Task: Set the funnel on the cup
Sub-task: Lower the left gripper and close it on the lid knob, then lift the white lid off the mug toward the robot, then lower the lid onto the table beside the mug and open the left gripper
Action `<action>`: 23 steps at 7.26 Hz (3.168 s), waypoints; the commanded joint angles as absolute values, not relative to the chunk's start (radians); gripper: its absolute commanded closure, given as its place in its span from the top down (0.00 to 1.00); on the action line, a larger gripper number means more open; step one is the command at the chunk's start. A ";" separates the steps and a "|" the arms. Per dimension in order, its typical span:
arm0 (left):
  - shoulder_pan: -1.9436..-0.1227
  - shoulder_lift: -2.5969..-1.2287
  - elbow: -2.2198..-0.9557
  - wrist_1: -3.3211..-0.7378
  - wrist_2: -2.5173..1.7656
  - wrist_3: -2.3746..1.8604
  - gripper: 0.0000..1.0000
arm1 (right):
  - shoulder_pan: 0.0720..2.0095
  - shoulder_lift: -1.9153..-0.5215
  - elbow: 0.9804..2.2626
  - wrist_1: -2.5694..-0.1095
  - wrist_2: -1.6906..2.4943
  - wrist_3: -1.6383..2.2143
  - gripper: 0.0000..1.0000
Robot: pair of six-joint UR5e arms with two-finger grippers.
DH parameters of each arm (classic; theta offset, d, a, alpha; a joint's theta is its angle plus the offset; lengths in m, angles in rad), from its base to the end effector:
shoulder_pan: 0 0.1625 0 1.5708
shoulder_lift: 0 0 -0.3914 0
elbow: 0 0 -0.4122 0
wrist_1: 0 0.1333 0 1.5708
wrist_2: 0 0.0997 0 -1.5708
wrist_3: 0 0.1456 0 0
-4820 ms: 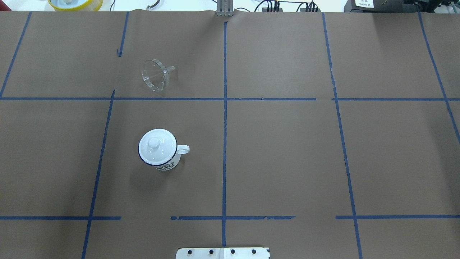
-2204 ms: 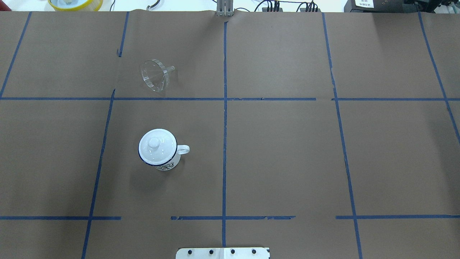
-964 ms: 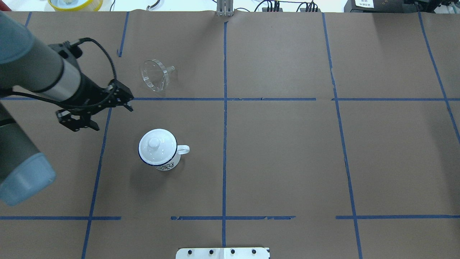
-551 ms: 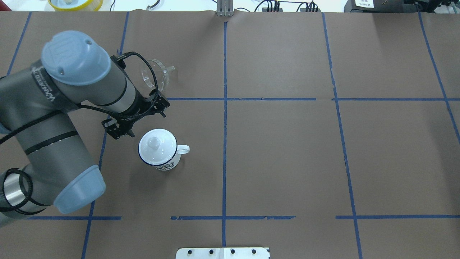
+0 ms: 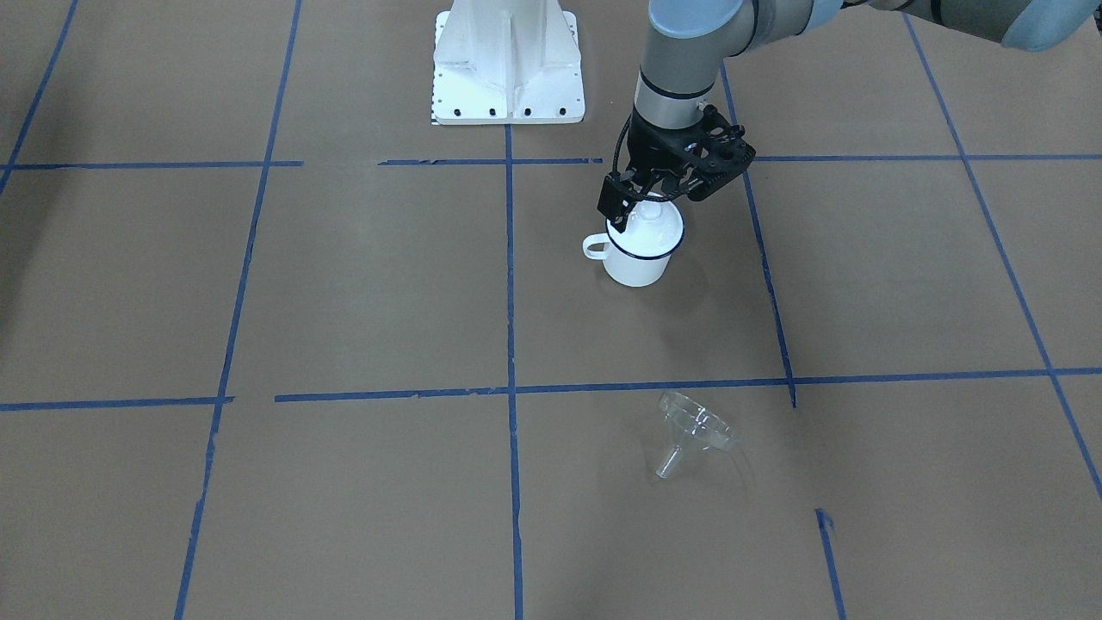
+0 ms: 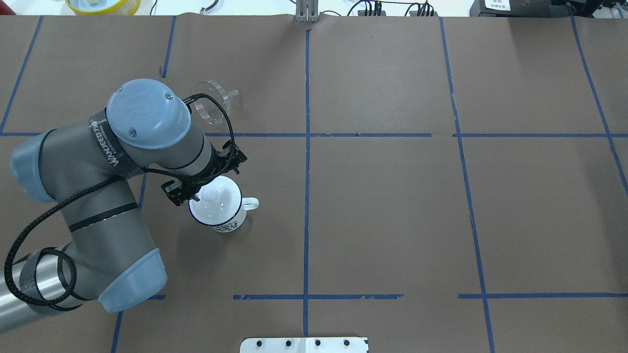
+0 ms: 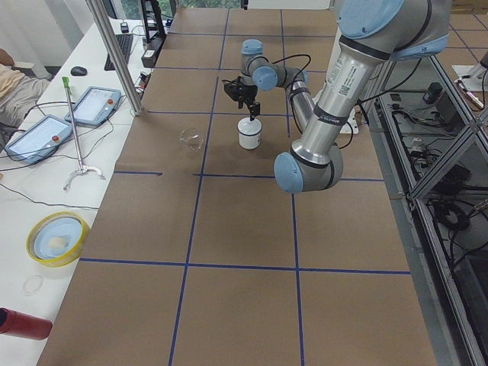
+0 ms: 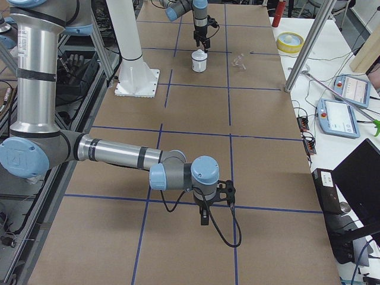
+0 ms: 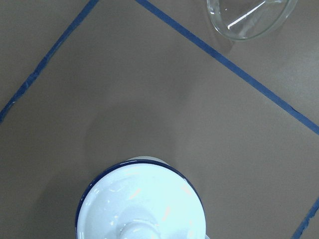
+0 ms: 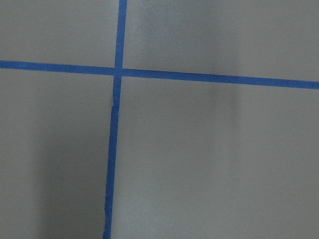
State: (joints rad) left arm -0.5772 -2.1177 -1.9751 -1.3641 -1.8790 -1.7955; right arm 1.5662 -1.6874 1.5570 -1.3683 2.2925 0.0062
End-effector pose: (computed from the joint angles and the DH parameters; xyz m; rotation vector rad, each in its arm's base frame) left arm 0.4627 -0.4077 0.1957 -0.1626 0.7927 -0.6440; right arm 0.0349 -0.4706 0.7067 0.0650 -0.7217 -0.0245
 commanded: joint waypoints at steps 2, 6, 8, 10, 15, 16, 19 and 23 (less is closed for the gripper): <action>-0.571 -2.055 -2.033 -1.367 -1.878 -1.787 0.85 | 1.566 -1.687 1.557 -1.368 2.293 0.006 1.00; -0.566 -2.065 -1.980 -1.402 -1.879 -1.784 0.79 | 1.566 -1.687 1.557 -1.368 2.293 0.006 1.00; -0.566 -2.069 -1.980 -1.402 -1.879 -1.784 0.48 | 1.566 -1.687 1.557 -1.368 2.293 0.006 1.00; -0.566 -2.077 -1.980 -1.402 -1.879 -1.786 0.06 | 1.566 -1.687 1.557 -1.368 2.293 0.006 1.00; -0.645 -2.074 -2.124 -1.298 -1.879 -1.781 0.00 | 1.566 -1.687 1.557 -1.368 2.293 0.006 1.00; -0.653 -2.051 -2.190 -1.289 -1.879 -1.732 0.00 | 1.566 -1.687 1.557 -1.368 2.293 0.006 1.00; -0.559 -1.797 -2.301 -1.321 -1.858 -1.697 0.00 | 1.566 -1.687 1.557 -1.368 2.293 0.006 1.00; -0.508 -1.713 -2.128 -1.613 -1.859 -1.730 0.00 | 1.566 -1.687 1.557 -1.368 2.293 0.006 1.00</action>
State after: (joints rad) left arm -0.5169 -1.7206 -2.1948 -1.5113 -1.8595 -1.7143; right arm 1.5662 -1.6874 1.5570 -1.3683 2.2931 0.0061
